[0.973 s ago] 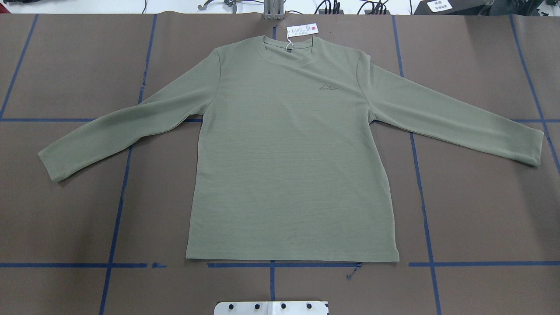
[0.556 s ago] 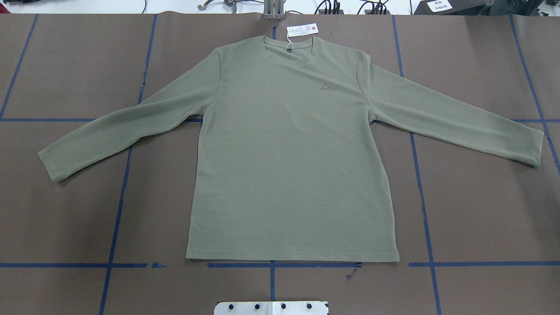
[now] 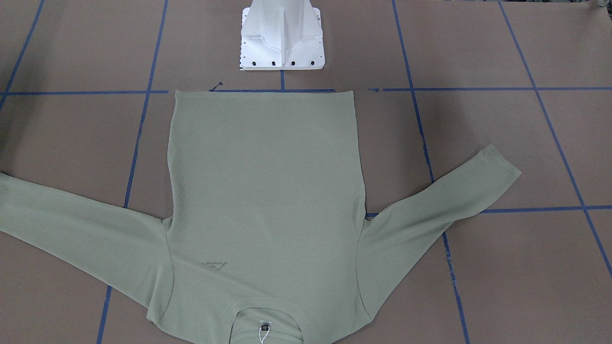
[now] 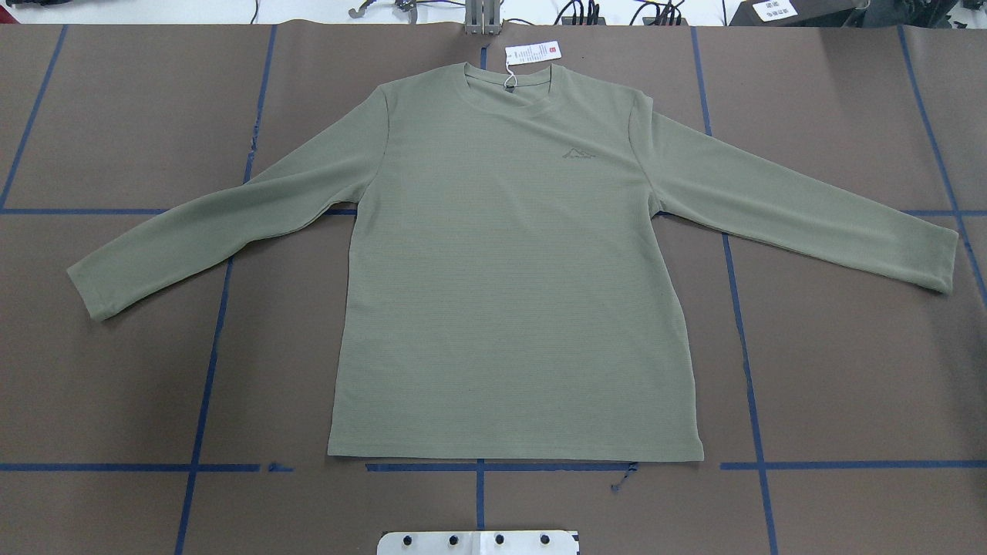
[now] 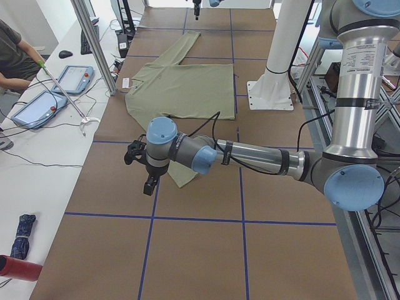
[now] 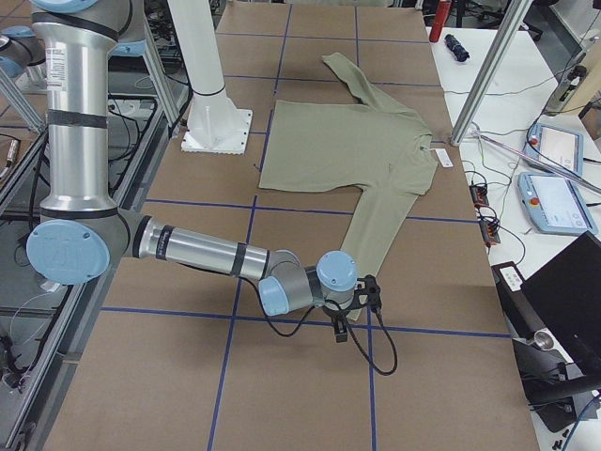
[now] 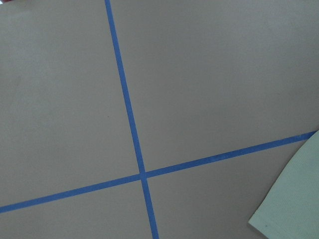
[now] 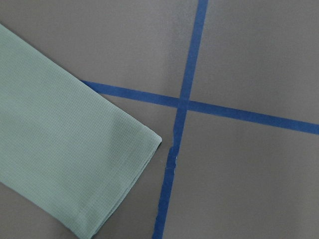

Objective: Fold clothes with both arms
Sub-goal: 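Move the right gripper to the cuff of the sleeve nearest it and grasp it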

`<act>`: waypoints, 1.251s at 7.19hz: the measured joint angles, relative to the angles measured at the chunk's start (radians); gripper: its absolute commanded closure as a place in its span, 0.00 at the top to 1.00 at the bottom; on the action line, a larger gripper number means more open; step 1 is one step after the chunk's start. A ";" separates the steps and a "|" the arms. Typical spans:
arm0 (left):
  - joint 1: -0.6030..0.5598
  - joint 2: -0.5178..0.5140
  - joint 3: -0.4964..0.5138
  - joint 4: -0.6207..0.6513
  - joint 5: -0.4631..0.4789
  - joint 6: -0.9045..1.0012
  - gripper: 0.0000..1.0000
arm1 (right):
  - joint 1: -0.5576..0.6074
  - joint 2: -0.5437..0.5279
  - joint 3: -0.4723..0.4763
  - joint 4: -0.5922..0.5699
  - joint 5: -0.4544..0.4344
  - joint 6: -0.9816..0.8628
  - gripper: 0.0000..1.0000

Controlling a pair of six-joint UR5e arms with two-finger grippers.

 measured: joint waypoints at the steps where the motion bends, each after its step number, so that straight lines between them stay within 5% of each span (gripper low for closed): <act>1: 0.001 -0.003 0.005 -0.008 -0.004 -0.004 1.00 | -0.064 0.011 -0.023 0.066 -0.037 0.086 1.00; 6: 0.002 0.009 0.005 -0.048 -0.007 -0.002 1.00 | -0.142 0.083 -0.102 0.098 -0.064 0.194 1.00; 7: 0.002 0.011 0.004 -0.054 -0.008 -0.003 1.00 | -0.142 0.090 -0.115 0.098 -0.061 0.193 0.90; 9: 0.002 0.012 0.002 -0.057 -0.008 -0.002 1.00 | -0.142 0.091 -0.120 0.096 -0.053 0.193 0.35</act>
